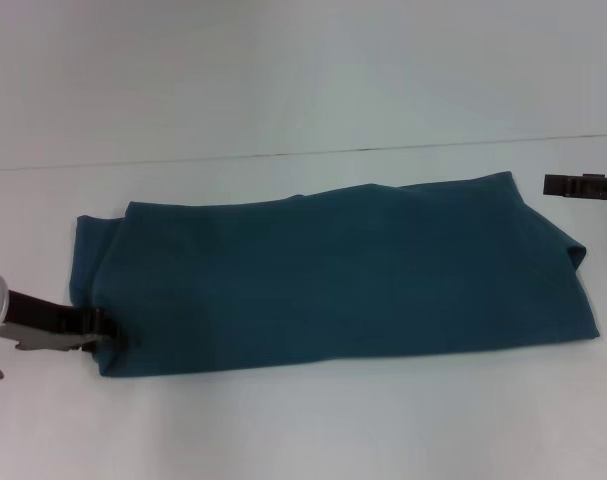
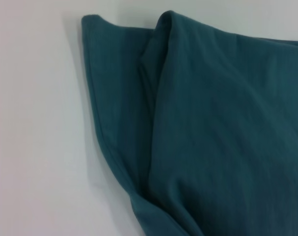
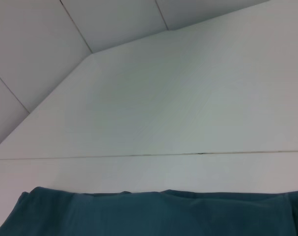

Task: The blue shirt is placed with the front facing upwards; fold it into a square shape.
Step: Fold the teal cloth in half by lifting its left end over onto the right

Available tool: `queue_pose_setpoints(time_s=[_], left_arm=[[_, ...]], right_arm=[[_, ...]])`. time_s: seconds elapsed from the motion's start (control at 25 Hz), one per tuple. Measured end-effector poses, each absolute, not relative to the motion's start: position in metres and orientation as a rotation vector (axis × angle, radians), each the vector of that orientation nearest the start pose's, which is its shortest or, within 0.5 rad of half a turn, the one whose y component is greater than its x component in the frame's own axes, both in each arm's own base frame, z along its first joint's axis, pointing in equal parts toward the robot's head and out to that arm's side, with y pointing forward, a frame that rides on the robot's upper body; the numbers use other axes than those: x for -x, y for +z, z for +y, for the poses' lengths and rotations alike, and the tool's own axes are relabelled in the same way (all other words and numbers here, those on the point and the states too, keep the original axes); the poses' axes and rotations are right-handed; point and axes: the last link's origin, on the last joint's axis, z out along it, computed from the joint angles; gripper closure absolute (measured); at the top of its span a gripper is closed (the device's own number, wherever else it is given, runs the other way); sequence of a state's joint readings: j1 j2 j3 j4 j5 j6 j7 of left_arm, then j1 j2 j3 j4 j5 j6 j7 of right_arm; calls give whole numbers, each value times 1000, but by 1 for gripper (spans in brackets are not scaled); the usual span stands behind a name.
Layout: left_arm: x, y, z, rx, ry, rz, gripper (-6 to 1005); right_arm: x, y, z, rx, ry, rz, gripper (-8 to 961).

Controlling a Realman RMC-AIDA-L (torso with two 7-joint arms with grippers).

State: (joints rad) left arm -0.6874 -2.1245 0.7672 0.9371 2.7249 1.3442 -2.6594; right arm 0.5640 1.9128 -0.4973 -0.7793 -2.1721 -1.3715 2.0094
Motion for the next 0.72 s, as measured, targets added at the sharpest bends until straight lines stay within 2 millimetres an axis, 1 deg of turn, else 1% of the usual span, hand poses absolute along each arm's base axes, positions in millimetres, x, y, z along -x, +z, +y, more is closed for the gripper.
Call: queue_pose_setpoints(time_s=[0.04, 0.48, 0.56, 0.72], left_arm=[[270, 15, 383, 2080, 69, -1680, 396], [268, 17, 386, 2077, 67, -1669, 844], [268, 17, 387, 2076, 65, -1666, 978], [271, 20, 386, 2063, 57, -1660, 971]], right_arm=[[-312, 118, 381, 2170, 547, 1246, 37], [-313, 118, 381, 2167, 549, 1249, 36], [-313, 117, 381, 2166, 550, 1249, 36], [-312, 115, 382, 2165, 553, 1251, 36]])
